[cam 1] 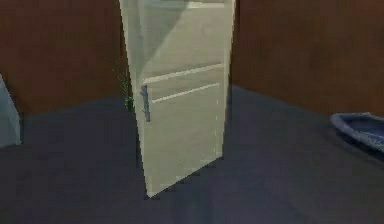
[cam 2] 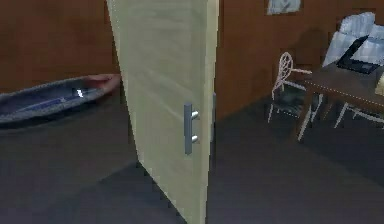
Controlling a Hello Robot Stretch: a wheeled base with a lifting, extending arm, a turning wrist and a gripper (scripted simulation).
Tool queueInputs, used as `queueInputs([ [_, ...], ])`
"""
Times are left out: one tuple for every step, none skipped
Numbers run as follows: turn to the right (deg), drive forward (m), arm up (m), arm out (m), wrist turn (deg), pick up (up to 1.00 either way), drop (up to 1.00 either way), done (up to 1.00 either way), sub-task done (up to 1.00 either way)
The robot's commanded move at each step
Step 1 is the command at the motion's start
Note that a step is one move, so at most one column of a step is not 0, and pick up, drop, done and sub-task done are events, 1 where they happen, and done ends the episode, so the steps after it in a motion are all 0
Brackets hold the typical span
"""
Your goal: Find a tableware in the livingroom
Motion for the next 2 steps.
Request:
queueInputs([
  [-39.0,0.00,0.00,0.00,0.0,0.00,0.00,0.00,0.00],
  [0.0,0.60,0.00,0.00,0.0,0.00,0.00,0.00,0.00],
])
